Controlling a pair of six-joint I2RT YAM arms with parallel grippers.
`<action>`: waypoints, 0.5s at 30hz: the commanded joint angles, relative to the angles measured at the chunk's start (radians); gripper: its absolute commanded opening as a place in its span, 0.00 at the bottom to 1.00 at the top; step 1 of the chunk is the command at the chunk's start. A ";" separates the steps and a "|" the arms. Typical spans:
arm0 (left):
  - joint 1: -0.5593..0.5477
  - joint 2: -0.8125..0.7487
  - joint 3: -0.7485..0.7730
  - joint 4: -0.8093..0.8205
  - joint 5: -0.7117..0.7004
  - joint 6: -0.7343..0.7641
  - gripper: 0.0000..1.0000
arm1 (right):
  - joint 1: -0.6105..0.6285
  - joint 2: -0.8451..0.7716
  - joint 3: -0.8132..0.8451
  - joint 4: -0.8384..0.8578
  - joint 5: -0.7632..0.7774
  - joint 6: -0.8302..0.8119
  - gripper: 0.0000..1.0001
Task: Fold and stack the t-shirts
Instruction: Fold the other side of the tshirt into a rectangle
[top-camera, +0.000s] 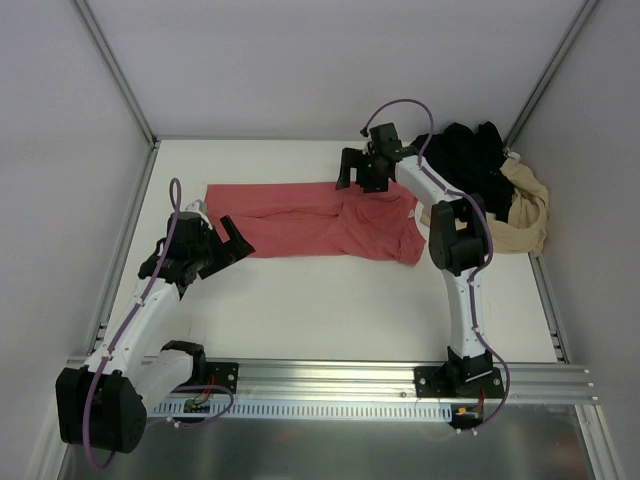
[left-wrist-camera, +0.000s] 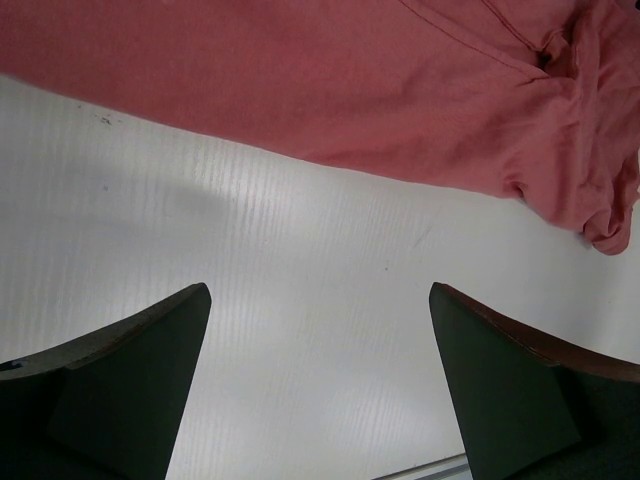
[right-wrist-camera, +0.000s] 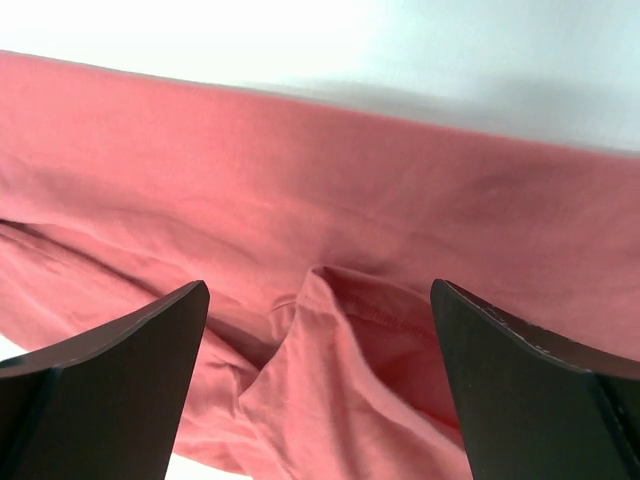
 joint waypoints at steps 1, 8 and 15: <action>-0.009 -0.007 -0.008 0.017 -0.007 0.013 0.94 | -0.003 -0.031 0.018 0.054 0.051 -0.078 0.99; -0.009 -0.020 -0.011 0.017 0.000 0.007 0.94 | 0.001 -0.262 -0.139 0.084 0.160 -0.152 1.00; -0.010 -0.066 -0.008 -0.020 0.004 0.002 0.94 | 0.048 -0.473 -0.298 0.046 0.218 -0.156 0.99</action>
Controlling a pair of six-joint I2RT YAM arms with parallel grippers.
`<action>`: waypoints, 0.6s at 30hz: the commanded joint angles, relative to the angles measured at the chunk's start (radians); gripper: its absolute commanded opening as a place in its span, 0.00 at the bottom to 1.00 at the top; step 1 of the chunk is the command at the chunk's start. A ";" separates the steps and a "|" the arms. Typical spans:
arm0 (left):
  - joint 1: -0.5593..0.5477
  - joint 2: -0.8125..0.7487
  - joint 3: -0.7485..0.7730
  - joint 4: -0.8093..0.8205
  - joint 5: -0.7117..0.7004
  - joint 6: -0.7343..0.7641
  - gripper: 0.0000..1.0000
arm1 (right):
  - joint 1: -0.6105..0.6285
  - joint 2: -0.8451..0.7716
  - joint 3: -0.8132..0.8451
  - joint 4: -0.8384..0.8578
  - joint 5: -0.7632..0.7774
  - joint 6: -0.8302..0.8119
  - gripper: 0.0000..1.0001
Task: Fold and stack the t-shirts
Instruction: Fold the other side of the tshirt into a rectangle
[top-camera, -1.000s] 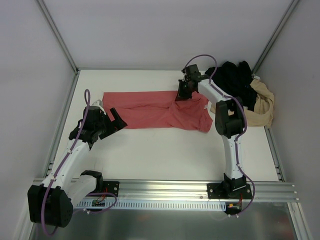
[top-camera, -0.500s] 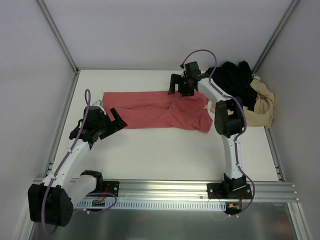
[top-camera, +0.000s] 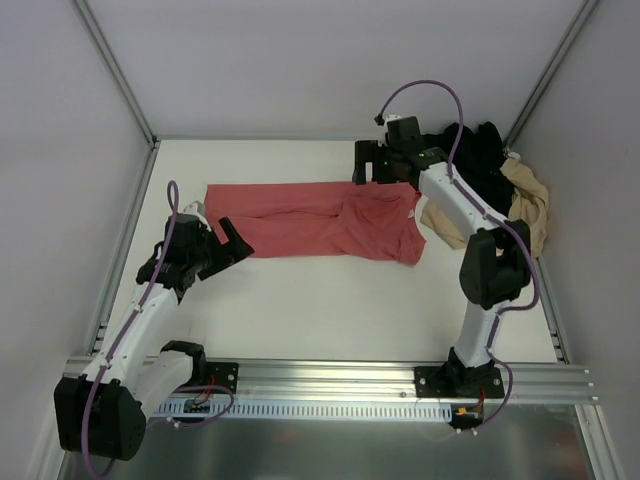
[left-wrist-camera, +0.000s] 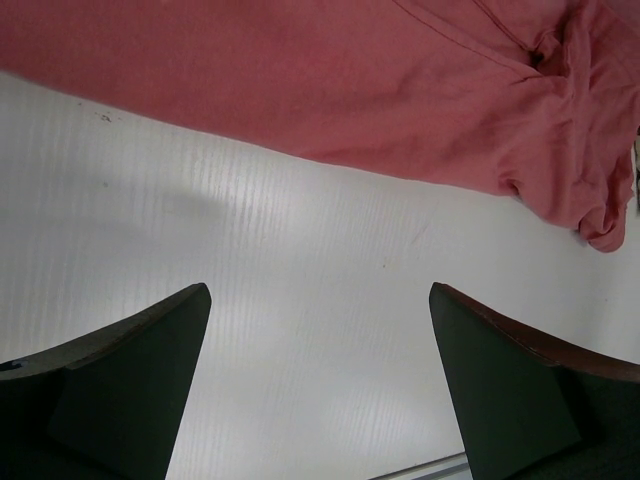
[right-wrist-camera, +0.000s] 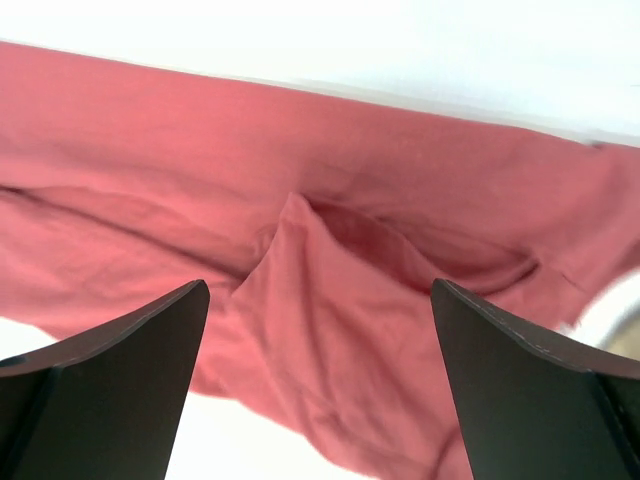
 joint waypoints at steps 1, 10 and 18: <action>-0.010 -0.044 0.011 -0.022 0.003 0.004 0.94 | 0.044 -0.163 -0.073 -0.004 0.063 -0.032 1.00; -0.010 -0.101 0.031 -0.071 0.013 0.002 0.94 | 0.078 -0.250 -0.314 -0.021 0.077 0.045 0.99; -0.010 -0.121 0.045 -0.097 0.003 0.016 0.95 | 0.039 -0.192 -0.345 -0.017 0.146 0.063 1.00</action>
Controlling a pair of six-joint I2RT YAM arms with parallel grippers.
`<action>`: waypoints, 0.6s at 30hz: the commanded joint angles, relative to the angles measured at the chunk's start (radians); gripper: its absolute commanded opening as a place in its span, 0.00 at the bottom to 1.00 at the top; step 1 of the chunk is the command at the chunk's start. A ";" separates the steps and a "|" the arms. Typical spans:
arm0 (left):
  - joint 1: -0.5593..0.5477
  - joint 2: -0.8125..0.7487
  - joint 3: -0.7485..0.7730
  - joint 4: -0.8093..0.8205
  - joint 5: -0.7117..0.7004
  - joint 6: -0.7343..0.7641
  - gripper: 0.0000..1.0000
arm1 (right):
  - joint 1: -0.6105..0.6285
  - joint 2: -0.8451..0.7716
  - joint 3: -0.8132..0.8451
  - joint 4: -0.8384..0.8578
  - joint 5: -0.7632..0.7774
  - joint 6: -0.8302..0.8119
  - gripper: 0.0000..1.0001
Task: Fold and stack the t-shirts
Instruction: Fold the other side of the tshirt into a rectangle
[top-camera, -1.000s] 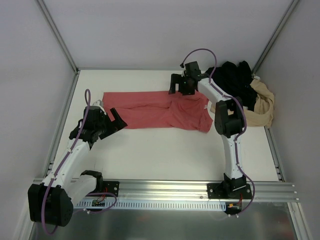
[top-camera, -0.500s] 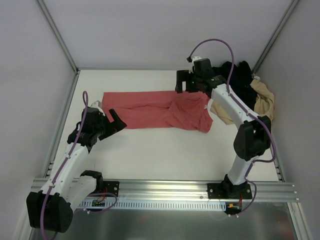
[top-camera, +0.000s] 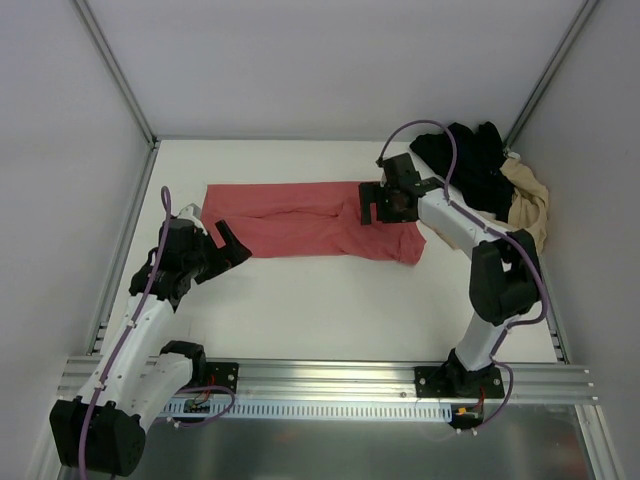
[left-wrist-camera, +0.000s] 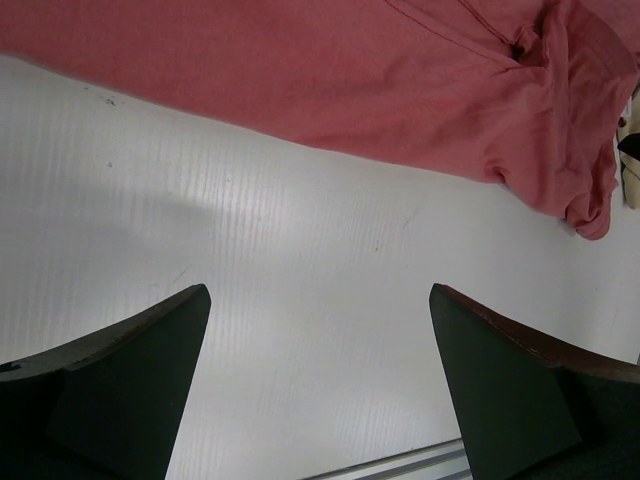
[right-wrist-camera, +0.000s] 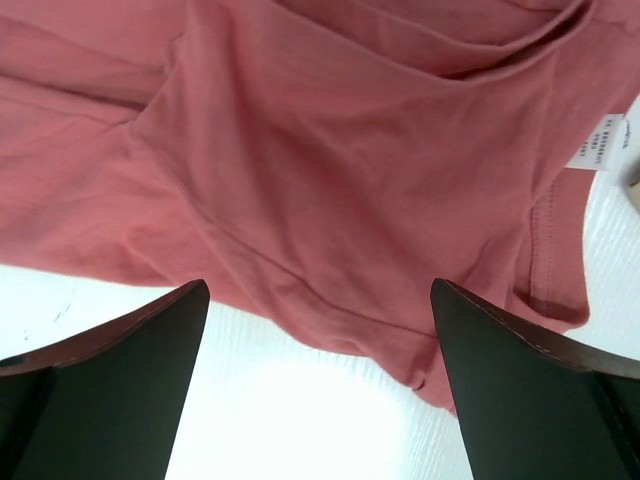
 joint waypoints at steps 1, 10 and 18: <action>-0.010 -0.012 0.035 -0.016 0.004 0.015 0.95 | -0.026 0.027 0.034 0.022 0.037 0.024 1.00; -0.010 0.000 0.031 -0.008 -0.007 0.017 0.95 | -0.040 0.185 0.143 0.017 0.005 0.027 1.00; -0.010 0.014 0.026 0.003 -0.011 0.021 0.95 | -0.040 0.288 0.247 0.008 0.007 0.027 1.00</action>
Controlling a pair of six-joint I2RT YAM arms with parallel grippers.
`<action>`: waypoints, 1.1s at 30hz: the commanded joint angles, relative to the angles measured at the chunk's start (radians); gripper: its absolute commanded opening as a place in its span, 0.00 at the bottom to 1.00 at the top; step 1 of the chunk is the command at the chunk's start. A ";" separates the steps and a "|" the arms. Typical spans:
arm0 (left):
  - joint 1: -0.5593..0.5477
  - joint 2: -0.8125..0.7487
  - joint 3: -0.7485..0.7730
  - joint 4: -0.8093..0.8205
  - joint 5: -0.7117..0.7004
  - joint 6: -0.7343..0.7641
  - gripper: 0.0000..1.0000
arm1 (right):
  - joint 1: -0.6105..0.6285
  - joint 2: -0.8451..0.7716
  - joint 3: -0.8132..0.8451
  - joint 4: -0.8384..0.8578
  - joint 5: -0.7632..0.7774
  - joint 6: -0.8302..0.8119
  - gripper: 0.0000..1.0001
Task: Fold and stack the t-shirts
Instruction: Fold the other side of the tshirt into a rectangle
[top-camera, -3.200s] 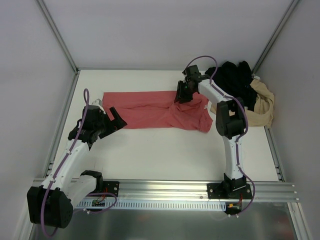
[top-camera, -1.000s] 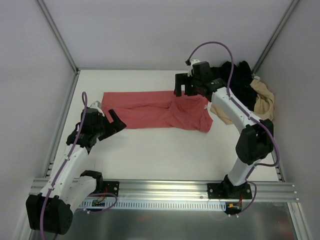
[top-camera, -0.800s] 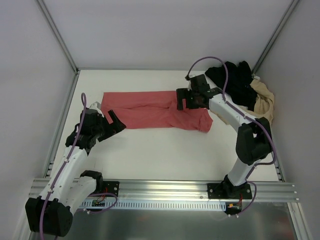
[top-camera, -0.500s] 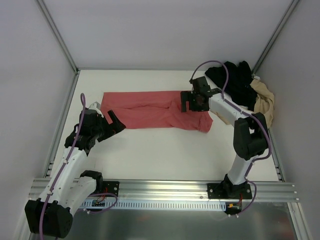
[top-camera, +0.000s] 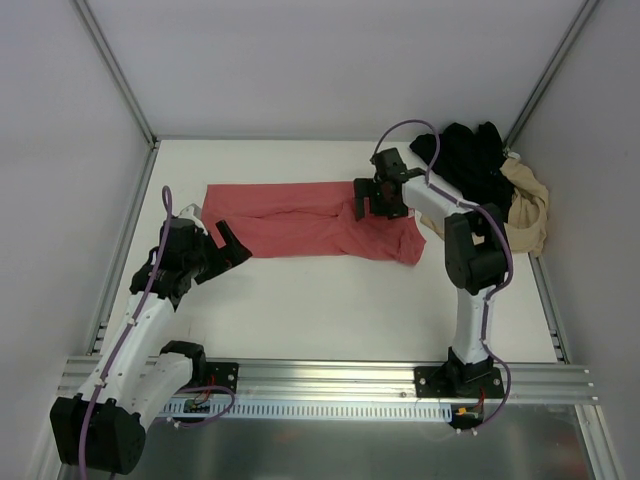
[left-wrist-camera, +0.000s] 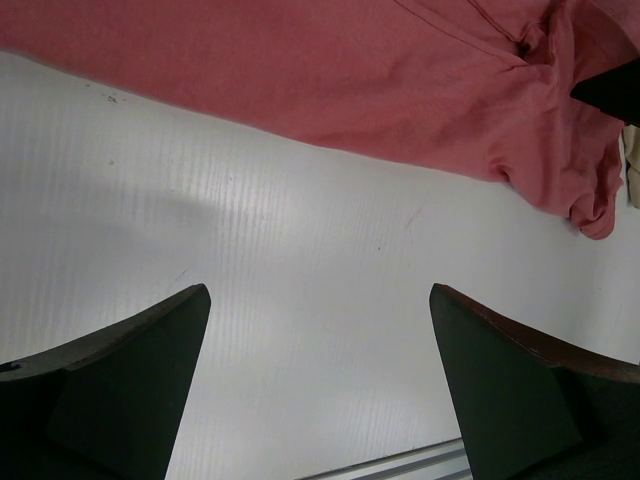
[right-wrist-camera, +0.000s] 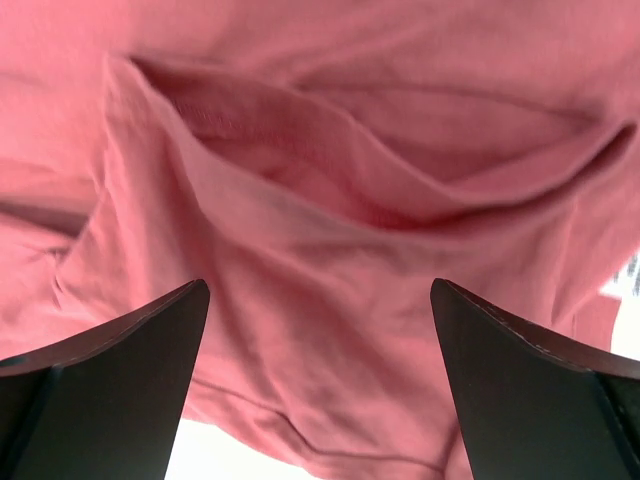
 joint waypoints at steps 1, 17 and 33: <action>-0.010 0.008 0.024 0.007 -0.010 0.020 0.95 | -0.003 0.025 0.075 0.002 0.000 0.009 1.00; -0.010 0.022 0.004 0.030 -0.016 0.020 0.95 | -0.026 0.157 0.231 0.002 0.055 0.003 1.00; -0.010 0.022 0.001 0.030 -0.026 0.019 0.95 | -0.058 0.206 0.265 0.121 0.130 -0.004 1.00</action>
